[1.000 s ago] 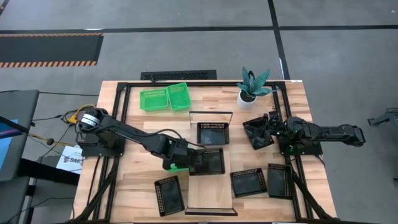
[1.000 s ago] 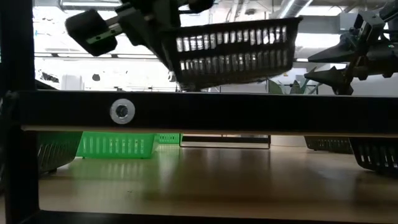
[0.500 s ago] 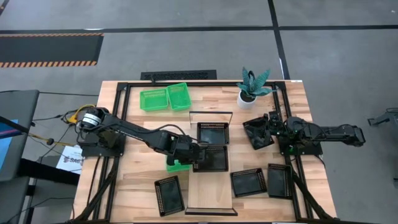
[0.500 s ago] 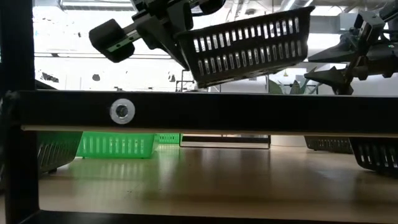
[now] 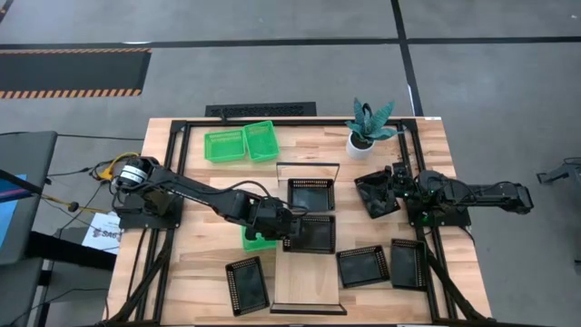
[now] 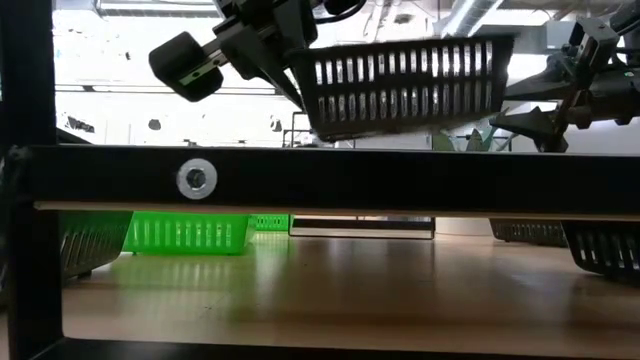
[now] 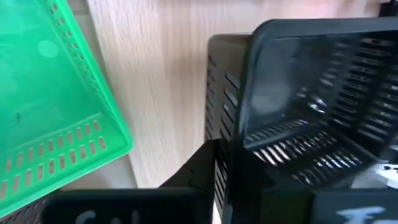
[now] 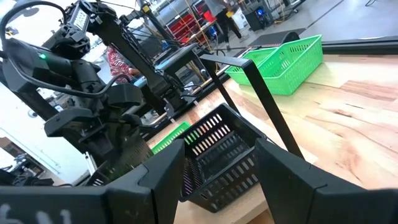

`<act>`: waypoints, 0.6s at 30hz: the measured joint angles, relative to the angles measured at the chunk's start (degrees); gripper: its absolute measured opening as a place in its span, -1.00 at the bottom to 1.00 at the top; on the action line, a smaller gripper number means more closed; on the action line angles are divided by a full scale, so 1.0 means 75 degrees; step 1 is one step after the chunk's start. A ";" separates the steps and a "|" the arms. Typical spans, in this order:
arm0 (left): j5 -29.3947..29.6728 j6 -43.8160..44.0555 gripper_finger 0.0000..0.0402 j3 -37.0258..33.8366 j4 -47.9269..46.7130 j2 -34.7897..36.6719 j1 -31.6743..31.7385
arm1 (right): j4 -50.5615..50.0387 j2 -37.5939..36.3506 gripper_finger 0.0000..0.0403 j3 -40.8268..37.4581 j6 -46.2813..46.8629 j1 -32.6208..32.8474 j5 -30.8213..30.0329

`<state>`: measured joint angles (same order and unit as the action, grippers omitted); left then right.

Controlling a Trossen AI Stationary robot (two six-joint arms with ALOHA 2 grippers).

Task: Stack baskets on shelf by color
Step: Put the black bin on the shelf, then put the green bin on the shelf

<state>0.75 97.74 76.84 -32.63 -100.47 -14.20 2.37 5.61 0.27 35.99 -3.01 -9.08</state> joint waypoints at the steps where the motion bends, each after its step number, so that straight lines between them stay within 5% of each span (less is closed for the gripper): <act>1: 0.0000 0.0005 -0.83 0.0000 -0.0008 0.0000 0.0000 | 0.0000 0.0000 0.08 0.0000 0.0000 0.0000 0.0000; 18: -0.0048 -0.0221 -0.29 0.0000 -0.0006 0.0003 0.0178 | -0.0003 0.0000 0.08 0.0000 0.0005 0.0000 0.0003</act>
<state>0.39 96.08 76.84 -32.67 -100.44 -12.86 2.35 5.61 0.27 36.03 -3.01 -9.06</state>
